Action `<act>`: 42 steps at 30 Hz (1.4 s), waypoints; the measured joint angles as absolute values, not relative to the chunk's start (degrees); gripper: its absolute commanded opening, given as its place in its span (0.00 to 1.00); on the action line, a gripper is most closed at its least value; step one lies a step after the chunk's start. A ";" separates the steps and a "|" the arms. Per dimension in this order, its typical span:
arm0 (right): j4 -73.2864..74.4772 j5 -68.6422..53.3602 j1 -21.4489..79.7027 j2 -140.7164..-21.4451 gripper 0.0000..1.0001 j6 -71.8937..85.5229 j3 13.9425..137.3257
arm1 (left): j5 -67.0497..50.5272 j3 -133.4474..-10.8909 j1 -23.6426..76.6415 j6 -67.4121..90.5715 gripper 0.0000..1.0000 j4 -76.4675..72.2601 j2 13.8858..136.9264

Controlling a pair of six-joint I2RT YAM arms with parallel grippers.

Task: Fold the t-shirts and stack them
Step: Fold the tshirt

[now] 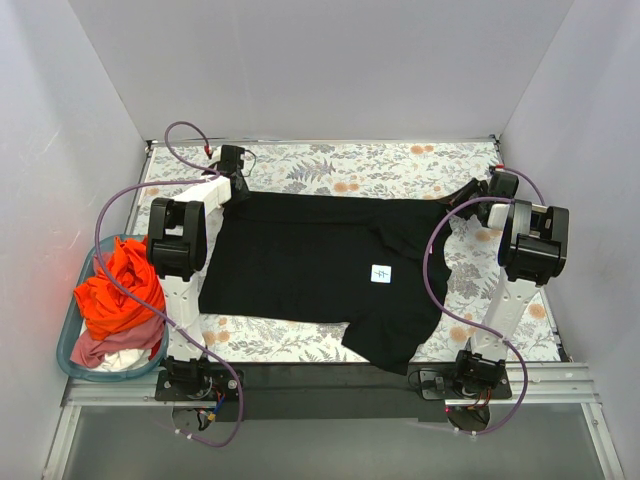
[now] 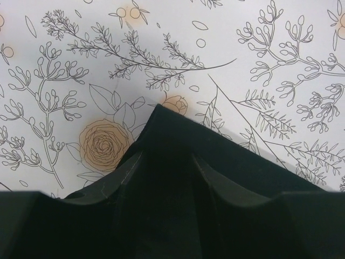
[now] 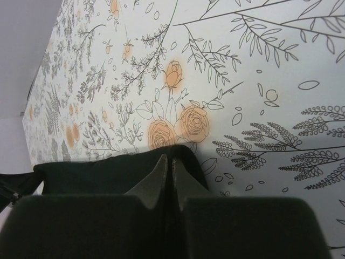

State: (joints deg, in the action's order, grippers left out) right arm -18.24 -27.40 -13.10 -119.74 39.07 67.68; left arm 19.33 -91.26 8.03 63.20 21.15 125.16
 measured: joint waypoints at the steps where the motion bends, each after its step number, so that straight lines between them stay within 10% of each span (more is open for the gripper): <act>1: -18.22 -27.44 -13.10 -119.74 0.08 39.00 67.68 | 19.20 -91.42 8.03 63.11 0.40 21.28 125.19; 13: -16.10 -26.74 -13.43 -114.87 0.41 34.85 67.48 | 18.39 -92.14 7.77 62.63 0.66 24.38 124.25; 28: 0.32 -11.60 8.10 -89.65 0.34 14.70 57.82 | 18.26 -71.00 13.28 63.83 0.67 25.34 93.38; 42: 9.10 -2.50 28.93 -95.44 0.27 -1.48 59.57 | 22.48 -44.10 18.02 65.82 0.67 23.24 74.04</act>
